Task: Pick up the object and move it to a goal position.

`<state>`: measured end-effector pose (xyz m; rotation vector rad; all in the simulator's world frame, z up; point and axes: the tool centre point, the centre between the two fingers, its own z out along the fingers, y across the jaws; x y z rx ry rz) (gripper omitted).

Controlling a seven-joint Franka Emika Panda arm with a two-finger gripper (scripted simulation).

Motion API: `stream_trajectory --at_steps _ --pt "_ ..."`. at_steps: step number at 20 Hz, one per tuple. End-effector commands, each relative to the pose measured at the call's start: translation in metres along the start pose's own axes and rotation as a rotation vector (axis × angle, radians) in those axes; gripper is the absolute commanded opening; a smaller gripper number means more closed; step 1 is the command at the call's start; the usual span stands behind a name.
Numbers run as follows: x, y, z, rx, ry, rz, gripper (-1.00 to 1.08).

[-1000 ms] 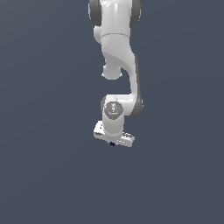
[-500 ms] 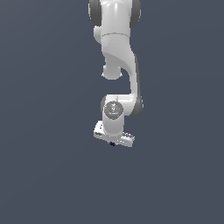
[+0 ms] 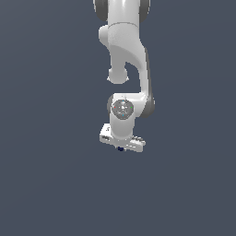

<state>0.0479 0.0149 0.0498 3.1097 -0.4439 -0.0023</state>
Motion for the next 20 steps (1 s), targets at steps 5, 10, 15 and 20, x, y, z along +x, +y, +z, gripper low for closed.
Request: stream_trajectory --at_steps 5,10,15,20 --pt "0.000 -0.016 -0.059 0.001 0.001 0.000 -1.00" --pt "0.000 -0.031 -0.116 0.000 0.002 0.000 -1.00" --pt "0.000 -0.047 -0.174 0.000 0.002 0.000 -1.00" --pt "0.001 -0.062 -0.229 0.000 0.002 0.000 -1.00"
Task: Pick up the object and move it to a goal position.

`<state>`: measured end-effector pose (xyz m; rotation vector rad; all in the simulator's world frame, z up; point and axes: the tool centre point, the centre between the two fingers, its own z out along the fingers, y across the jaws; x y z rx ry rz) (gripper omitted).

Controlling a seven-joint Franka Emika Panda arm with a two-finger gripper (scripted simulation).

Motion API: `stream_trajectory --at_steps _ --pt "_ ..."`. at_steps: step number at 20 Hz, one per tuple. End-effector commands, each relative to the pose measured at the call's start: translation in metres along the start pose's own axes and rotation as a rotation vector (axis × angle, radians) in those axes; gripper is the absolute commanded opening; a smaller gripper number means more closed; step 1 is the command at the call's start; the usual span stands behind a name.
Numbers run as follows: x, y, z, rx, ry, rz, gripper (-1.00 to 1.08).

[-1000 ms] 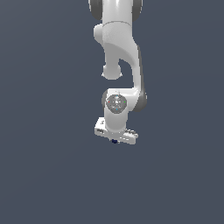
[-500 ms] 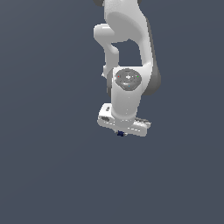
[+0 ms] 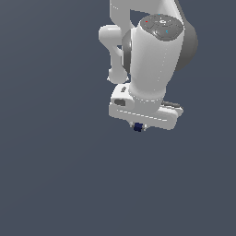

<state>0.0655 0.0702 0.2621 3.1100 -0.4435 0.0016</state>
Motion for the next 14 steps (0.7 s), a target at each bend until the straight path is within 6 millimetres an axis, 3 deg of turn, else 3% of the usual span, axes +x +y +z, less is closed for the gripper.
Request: stream_trajectory --at_steps 1,8,14 --pt "0.000 -0.007 -0.027 -0.001 -0.001 0.000 -1.00" --pt "0.003 -0.026 -0.092 -0.001 -0.001 0.000 -1.00" --pt "0.005 -0.036 -0.128 -0.001 -0.001 0.000 -1.00"
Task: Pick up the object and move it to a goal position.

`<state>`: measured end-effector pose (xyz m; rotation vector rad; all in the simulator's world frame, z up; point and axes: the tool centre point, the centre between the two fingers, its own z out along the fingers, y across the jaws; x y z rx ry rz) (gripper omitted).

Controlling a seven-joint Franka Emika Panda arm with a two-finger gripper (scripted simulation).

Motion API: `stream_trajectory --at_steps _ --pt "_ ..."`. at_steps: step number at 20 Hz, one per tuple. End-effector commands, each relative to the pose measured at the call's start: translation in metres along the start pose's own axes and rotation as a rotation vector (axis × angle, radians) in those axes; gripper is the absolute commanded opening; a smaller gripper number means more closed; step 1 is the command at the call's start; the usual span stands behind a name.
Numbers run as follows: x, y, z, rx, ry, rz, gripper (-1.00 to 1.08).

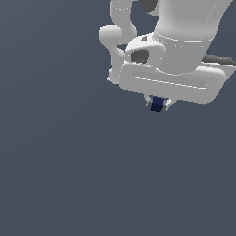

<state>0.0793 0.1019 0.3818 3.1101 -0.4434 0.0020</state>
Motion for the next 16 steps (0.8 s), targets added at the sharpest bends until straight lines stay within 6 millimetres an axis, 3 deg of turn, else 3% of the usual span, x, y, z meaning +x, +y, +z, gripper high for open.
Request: stream_trajectory --at_steps 1,8,16 --pt "0.001 -0.003 -0.012 -0.001 -0.001 0.000 -1.00" --pt "0.003 -0.010 -0.031 0.000 -0.001 0.000 -1.00" --pt "0.004 -0.011 -0.036 0.000 -0.001 0.000 -1.00"
